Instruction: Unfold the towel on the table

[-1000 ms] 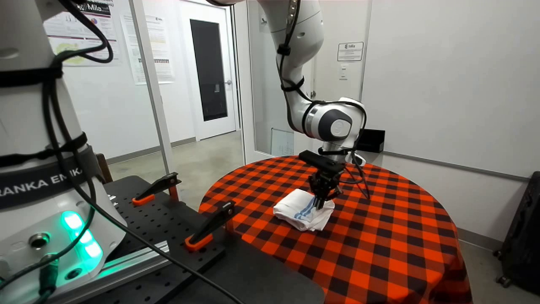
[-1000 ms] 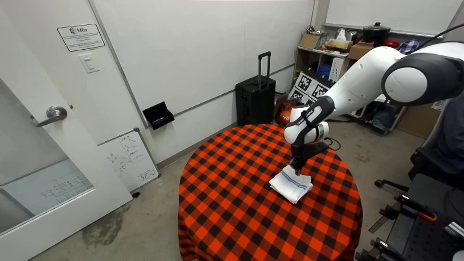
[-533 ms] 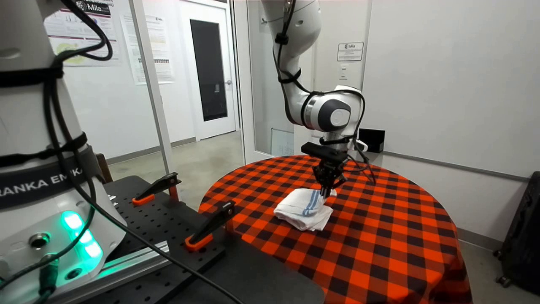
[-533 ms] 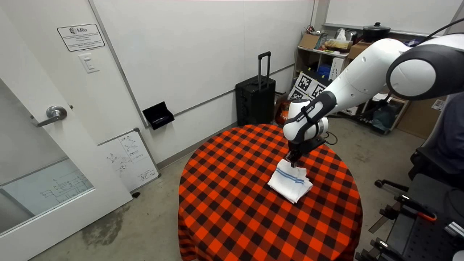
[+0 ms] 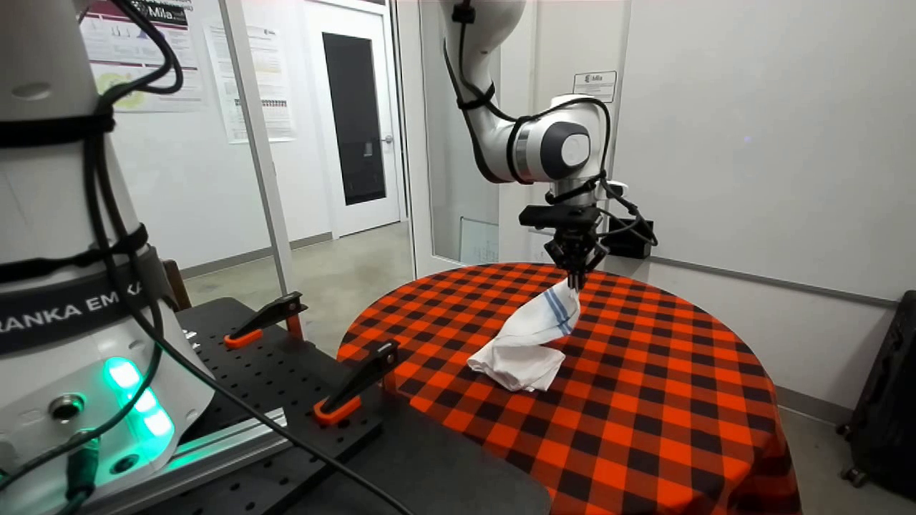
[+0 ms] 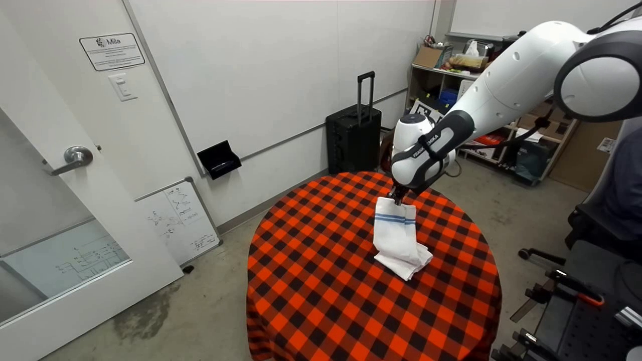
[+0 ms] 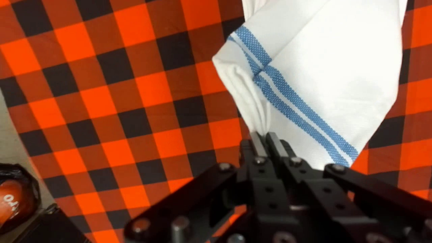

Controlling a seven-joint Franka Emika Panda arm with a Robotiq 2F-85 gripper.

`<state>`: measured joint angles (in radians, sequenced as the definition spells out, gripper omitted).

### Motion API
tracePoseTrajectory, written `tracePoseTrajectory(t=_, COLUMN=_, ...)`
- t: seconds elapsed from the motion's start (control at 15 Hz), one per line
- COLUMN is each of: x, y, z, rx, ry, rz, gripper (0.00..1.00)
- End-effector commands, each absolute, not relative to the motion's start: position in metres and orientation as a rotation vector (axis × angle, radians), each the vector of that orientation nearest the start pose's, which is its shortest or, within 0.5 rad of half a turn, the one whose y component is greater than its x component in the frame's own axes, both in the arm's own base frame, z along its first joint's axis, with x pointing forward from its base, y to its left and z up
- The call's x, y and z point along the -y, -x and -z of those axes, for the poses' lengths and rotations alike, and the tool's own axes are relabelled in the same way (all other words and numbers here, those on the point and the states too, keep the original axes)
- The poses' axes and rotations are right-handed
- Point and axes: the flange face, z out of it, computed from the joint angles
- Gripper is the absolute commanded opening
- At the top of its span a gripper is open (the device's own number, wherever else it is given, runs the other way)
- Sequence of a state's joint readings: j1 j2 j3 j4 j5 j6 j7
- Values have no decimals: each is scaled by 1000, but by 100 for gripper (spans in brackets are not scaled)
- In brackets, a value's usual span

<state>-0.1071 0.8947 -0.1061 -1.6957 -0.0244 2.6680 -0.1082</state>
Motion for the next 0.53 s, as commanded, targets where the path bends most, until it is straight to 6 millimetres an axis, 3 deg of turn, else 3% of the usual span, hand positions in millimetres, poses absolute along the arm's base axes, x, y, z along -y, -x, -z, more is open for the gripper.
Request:
tracePoseTrajectory(t=0.0, x=135, y=-650, z=-113, rx=-97, ry=3305, rz=199, gripper=1)
tracePoseTrajectory(t=0.47, x=156, y=-658, z=-172, rx=-288, ry=3317, rz=377, gripper=1)
